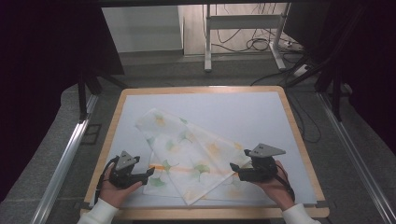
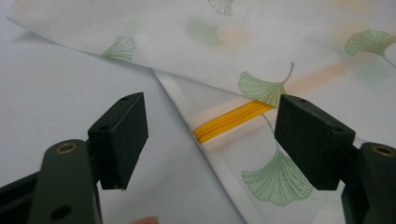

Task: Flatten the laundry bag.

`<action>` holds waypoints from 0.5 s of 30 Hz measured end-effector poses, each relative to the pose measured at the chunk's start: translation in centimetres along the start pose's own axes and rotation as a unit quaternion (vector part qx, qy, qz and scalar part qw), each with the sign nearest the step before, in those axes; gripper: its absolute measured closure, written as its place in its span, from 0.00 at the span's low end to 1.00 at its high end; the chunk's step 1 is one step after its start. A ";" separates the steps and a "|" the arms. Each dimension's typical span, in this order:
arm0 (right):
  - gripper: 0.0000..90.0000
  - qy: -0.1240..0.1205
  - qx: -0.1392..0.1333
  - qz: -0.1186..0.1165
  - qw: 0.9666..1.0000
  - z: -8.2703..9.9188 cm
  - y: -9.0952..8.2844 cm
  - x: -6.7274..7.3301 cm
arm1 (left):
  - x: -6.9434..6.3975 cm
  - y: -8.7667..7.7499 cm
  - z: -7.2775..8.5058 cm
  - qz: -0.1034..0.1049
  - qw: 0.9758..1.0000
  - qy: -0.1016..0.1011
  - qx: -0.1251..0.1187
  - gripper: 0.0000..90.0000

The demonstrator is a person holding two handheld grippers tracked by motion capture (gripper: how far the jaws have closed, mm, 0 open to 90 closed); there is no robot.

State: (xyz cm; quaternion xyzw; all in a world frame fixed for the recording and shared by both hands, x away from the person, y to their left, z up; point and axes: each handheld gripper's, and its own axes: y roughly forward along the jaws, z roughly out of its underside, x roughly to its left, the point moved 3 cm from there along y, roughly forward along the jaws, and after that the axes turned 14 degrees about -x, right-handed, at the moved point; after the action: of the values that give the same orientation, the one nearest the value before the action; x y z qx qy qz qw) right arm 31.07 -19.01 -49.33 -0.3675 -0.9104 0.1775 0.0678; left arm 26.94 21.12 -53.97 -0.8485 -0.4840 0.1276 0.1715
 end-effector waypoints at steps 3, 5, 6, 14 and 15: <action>0.27 -0.002 -0.001 -0.011 1.000 -0.7 0.9 0.8 | -0.1 -0.1 -0.1 0.002 1.000 0.002 -0.002 0.28; 0.27 -0.005 0.001 -0.016 1.000 -0.9 1.4 1.3 | -0.1 -0.2 -0.1 0.004 1.000 0.003 -0.004 0.29; 0.27 -0.005 0.001 -0.016 1.000 -0.9 1.4 1.3 | -0.1 -0.2 -0.1 0.004 1.000 0.003 -0.004 0.28; 0.30 -0.014 0.008 -0.041 0.999 -2.3 3.8 4.0 | -0.2 0.0 -0.1 0.003 1.000 0.004 -0.002 0.28; 0.31 -0.015 0.008 -0.048 0.999 -2.4 4.1 4.4 | -0.2 0.0 -0.1 0.003 1.000 0.004 -0.001 0.28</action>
State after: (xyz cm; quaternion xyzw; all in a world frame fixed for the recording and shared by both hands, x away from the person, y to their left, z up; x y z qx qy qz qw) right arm 31.17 -12.62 -48.63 -0.3205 -0.9263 0.1870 0.0658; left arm 26.83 20.95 -53.90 -0.8508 -0.4807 0.1243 0.1720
